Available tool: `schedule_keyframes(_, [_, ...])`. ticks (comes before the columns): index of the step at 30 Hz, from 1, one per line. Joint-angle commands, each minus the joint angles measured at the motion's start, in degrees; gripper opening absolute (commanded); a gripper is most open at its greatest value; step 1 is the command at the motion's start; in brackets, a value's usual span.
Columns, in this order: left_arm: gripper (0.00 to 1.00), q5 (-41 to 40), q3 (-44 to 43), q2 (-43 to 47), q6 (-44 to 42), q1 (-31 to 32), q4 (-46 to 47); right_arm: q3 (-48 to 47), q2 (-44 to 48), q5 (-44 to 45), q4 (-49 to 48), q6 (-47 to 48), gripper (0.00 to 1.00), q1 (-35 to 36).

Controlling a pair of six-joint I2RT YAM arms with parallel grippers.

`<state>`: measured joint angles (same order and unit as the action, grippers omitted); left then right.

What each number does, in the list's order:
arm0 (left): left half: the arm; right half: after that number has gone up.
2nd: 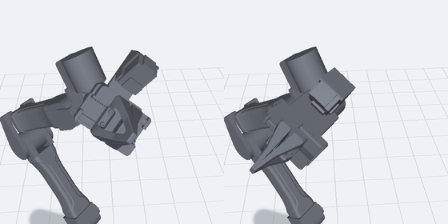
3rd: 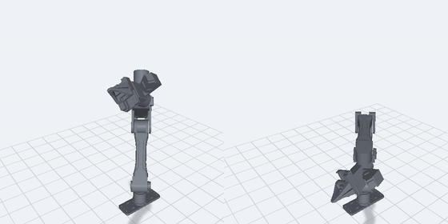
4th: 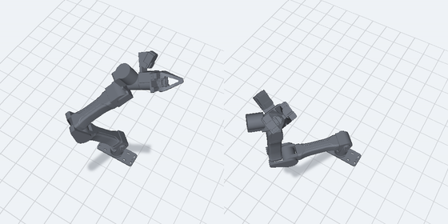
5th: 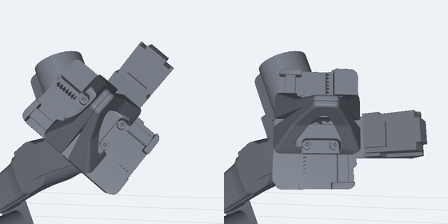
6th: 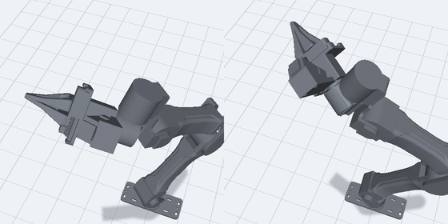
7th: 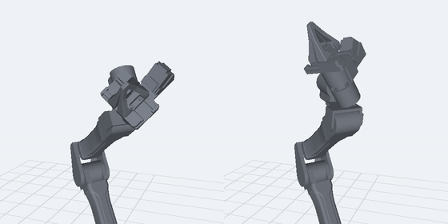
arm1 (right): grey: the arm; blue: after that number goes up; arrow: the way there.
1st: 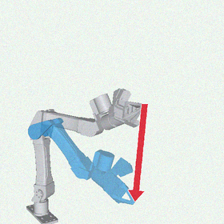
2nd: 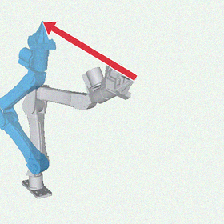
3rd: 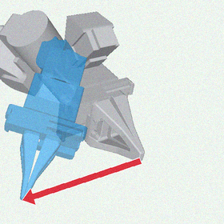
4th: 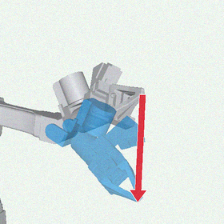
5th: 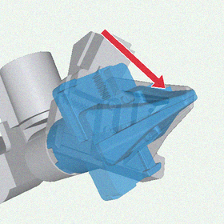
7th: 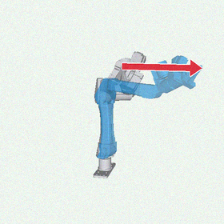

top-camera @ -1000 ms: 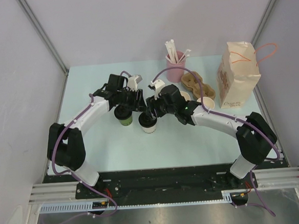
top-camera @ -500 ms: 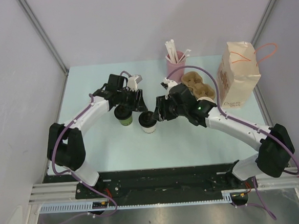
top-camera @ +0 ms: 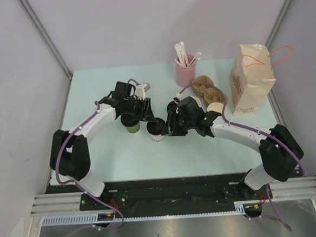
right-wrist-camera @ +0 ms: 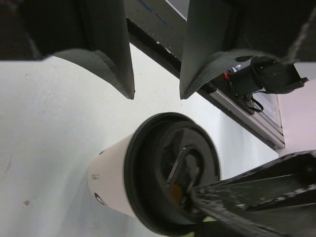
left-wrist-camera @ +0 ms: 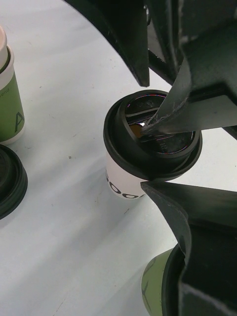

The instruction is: Pack the takeout coffee

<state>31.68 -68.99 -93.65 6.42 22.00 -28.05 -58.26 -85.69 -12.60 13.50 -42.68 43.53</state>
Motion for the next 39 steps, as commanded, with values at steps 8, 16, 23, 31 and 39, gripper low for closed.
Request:
schedule_keyframes(8, [0.47, 1.8, 0.9, 1.9, -1.9, -0.2, 1.5, 1.7, -1.6, -3.5, -6.9, -3.0, 0.44, -2.6])
schedule_keyframes(16, [0.46, 1.7, 1.1, 2.2, -1.8, -0.2, 1.6, 1.7, -3.4, -5.2, -8.7, -2.9, 0.41, -3.5])
schedule_keyframes(23, [0.43, 1.5, 1.8, 2.4, -1.8, -0.2, 1.5, 1.7, -5.2, -5.8, -9.0, -2.6, 0.4, -3.6])
schedule_keyframes(31, [0.4, 1.8, 5.4, 2.8, -2.4, -0.2, 1.5, 3.6, -7.4, -4.5, -9.4, -2.3, 0.27, -5.0])
schedule_keyframes(39, [0.38, 1.6, 7.3, 1.0, -2.8, -0.2, 1.6, 6.4, -10.8, -5.3, -11.4, -2.2, 0.17, -6.0])
